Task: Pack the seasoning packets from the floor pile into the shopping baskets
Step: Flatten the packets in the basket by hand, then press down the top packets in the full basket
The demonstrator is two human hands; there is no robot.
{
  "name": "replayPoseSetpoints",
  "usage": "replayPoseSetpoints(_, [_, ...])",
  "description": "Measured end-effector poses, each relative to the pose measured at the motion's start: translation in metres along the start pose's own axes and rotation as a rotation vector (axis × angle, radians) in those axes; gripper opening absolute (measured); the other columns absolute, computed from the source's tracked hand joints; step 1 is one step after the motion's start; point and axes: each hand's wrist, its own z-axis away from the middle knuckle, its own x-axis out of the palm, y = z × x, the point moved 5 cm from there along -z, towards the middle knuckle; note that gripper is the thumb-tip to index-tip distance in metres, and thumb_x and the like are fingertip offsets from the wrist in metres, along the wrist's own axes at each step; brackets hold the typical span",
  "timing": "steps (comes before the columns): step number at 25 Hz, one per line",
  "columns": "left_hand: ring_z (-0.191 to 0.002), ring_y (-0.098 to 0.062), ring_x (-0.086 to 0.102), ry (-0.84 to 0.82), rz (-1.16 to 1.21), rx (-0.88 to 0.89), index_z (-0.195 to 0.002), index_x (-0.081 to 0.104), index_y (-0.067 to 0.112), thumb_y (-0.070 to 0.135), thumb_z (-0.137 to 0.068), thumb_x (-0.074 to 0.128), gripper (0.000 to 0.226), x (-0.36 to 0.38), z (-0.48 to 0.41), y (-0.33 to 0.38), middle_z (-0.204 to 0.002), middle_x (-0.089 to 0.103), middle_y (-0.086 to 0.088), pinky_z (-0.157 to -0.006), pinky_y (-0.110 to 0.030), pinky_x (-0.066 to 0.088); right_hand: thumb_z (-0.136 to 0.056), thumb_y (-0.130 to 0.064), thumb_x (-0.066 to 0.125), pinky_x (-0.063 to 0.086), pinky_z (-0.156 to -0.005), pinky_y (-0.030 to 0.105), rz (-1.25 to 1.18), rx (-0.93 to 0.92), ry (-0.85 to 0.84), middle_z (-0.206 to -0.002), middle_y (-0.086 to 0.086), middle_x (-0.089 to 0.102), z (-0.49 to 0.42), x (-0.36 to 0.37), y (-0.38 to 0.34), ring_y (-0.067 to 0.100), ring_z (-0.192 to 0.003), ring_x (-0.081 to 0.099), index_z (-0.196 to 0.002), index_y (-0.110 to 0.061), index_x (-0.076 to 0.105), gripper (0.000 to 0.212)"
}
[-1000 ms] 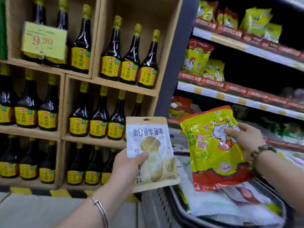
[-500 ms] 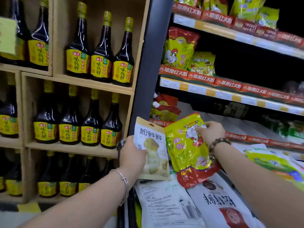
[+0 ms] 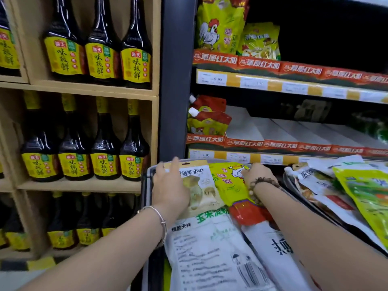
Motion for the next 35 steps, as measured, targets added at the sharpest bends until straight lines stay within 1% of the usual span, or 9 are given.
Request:
replayPoseSetpoints(3, [-0.128,-0.031,0.04,-0.117,-0.113,0.277,-0.129,0.052,0.022,0.014,-0.088,0.047,0.042,0.01,0.004,0.02,-0.135,0.044,-0.009,-0.101,-0.039,0.037,-0.088,-0.062,0.039,0.019,-0.109,0.05,0.14,-0.261,-0.112,-0.146,0.01,0.034,0.011,0.012,-0.008,0.027,-0.131,0.036,-0.138,-0.026,0.038,0.061])
replayPoseSetpoints(6, [-0.144,-0.023,0.013,-0.313,-0.223,0.28,-0.144,0.03,0.021,0.04,-0.096,0.033,0.052,0.034,0.008,0.023,-0.155,0.021,-0.005,-0.115,-0.05,0.012,-0.094,-0.056,0.027,0.002,-0.112,0.052,0.069,-0.468,-0.298,-0.156,-0.003,0.012,0.031,0.026,-0.013,0.015,-0.143,0.012,-0.145,-0.04,0.02,0.054])
replayPoseSetpoints(10, [-0.146,-0.022,-0.009,-0.395,-0.341,0.258,-0.152,0.002,0.019,0.04,-0.098,0.019,0.061,0.05,0.003,0.019,-0.16,-0.008,-0.004,-0.113,-0.055,-0.002,-0.098,-0.048,0.019,0.002,-0.115,0.05,0.131,-0.527,-0.337,-0.157,-0.006,0.007,0.034,0.037,-0.016,0.008,-0.144,0.005,-0.146,-0.04,0.013,0.049])
replayPoseSetpoints(19, [-0.147,-0.024,-0.005,-0.419,-0.405,0.208,-0.152,0.003,0.015,0.038,-0.098,0.021,0.061,0.053,-0.003,0.022,-0.16,-0.005,-0.008,-0.114,-0.055,0.003,-0.097,-0.051,0.01,0.001,-0.115,0.047,0.247,-0.511,-0.363,-0.158,-0.002,-0.003,0.031,0.043,-0.023,0.015,-0.145,0.0,-0.148,-0.034,0.001,0.054])
replayPoseSetpoints(26, [-0.147,-0.019,0.004,-0.227,-0.443,0.346,-0.151,0.012,0.012,0.035,-0.1,0.021,0.057,0.053,0.006,0.025,-0.16,0.006,-0.006,-0.117,-0.047,0.006,-0.094,-0.059,0.013,0.004,-0.117,0.044,0.328,-0.552,-0.358,-0.157,0.001,-0.005,0.047,0.04,-0.028,0.017,-0.145,-0.001,-0.148,-0.032,-0.004,0.062])
replayPoseSetpoints(29, [-0.146,-0.021,0.01,-0.31,-0.42,0.336,-0.15,0.018,0.011,0.036,-0.1,0.022,0.056,0.046,0.01,0.022,-0.159,0.012,-0.007,-0.117,-0.044,0.011,-0.095,-0.057,0.017,0.014,-0.116,0.044,0.307,-0.562,-0.352,-0.158,0.001,0.002,0.05,0.036,-0.032,0.018,-0.144,0.008,-0.149,-0.031,0.0,0.062])
replayPoseSetpoints(31, [-0.134,-0.025,0.032,-0.266,-0.33,0.341,-0.137,0.038,0.011,0.04,-0.098,0.031,0.049,0.031,0.017,0.022,-0.147,0.037,-0.01,-0.107,-0.04,0.027,-0.095,-0.055,0.027,0.032,-0.108,0.042,0.214,-0.578,-0.268,-0.154,-0.002,0.024,0.05,0.025,-0.036,0.019,-0.137,0.031,-0.148,-0.032,0.003,0.063])
replayPoseSetpoints(33, [-0.122,-0.027,0.046,-0.166,-0.177,0.315,-0.129,0.045,0.015,0.039,-0.094,0.042,0.044,0.006,0.027,0.017,-0.134,0.051,-0.006,-0.095,-0.038,0.038,-0.092,-0.053,0.037,0.051,-0.081,0.035,0.128,-0.555,-0.13,-0.131,-0.004,0.056,0.057,0.009,-0.046,0.018,-0.105,0.059,-0.147,-0.036,0.008,0.065])
replayPoseSetpoints(35, [-0.118,-0.027,0.051,-0.068,-0.086,0.31,-0.131,0.046,0.019,0.034,-0.091,0.046,0.043,-0.025,0.035,0.008,-0.133,0.054,-0.003,-0.091,-0.037,0.043,-0.09,-0.052,0.041,0.049,-0.057,0.029,0.112,-0.555,-0.026,-0.102,-0.002,0.067,0.069,-0.005,-0.065,0.013,-0.072,0.061,-0.146,-0.037,0.016,0.063])
